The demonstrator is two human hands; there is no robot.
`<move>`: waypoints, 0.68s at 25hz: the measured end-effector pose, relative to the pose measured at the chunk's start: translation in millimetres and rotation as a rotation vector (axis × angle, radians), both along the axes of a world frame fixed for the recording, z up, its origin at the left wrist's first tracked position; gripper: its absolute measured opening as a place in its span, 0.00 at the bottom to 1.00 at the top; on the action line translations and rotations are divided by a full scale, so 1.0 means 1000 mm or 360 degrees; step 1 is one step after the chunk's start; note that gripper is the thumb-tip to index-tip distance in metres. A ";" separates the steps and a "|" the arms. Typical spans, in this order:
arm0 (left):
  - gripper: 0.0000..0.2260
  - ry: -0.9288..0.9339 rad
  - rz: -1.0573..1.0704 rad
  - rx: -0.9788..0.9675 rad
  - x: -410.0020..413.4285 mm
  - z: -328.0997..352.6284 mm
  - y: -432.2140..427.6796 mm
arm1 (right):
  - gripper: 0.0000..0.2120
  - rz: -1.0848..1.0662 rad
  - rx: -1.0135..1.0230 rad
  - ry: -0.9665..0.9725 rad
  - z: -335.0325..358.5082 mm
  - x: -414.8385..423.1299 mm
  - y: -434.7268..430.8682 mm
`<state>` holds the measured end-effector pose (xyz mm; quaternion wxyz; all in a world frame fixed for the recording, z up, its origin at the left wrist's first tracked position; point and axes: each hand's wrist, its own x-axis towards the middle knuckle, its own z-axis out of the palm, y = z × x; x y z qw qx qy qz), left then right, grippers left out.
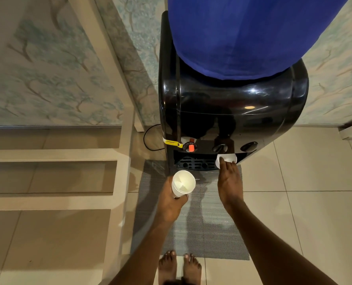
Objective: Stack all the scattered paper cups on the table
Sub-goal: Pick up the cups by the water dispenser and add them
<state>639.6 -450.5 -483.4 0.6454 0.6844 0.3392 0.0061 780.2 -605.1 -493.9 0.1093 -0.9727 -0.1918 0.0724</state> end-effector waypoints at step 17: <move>0.22 -0.0078 0.0035 0.0011 -0.031 0.093 -0.031 | 0.28 0.0356 0.0595 -0.0178 0.155 -0.121 -0.006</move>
